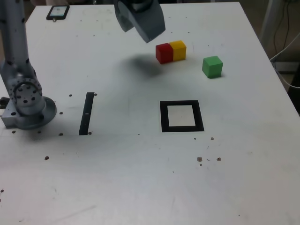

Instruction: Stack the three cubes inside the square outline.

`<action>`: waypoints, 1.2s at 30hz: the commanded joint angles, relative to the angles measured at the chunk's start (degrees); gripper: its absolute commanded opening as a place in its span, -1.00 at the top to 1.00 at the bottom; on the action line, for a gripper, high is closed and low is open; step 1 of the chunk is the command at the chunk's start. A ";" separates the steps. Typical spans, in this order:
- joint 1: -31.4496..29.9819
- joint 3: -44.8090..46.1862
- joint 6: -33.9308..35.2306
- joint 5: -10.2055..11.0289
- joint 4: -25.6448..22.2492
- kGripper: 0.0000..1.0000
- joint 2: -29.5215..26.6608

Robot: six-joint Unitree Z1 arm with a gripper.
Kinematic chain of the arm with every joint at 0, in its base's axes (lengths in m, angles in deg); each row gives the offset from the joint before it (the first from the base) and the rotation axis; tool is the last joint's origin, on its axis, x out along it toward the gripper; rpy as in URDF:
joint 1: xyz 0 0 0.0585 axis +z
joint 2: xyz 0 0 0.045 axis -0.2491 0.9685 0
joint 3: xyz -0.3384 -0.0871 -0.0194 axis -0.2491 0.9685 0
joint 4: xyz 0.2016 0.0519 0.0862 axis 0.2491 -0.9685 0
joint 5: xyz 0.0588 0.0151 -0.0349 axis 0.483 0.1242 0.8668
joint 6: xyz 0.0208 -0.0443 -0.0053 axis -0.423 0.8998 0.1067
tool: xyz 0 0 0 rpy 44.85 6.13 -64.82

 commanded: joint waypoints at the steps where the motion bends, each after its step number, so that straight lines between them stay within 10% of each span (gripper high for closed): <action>1: 0.51 -0.33 -9.85 0.12 -0.30 -0.98 0.62; 36: -3.54 -5.95 -12.90 -1.27 0.18 -0.97 10.26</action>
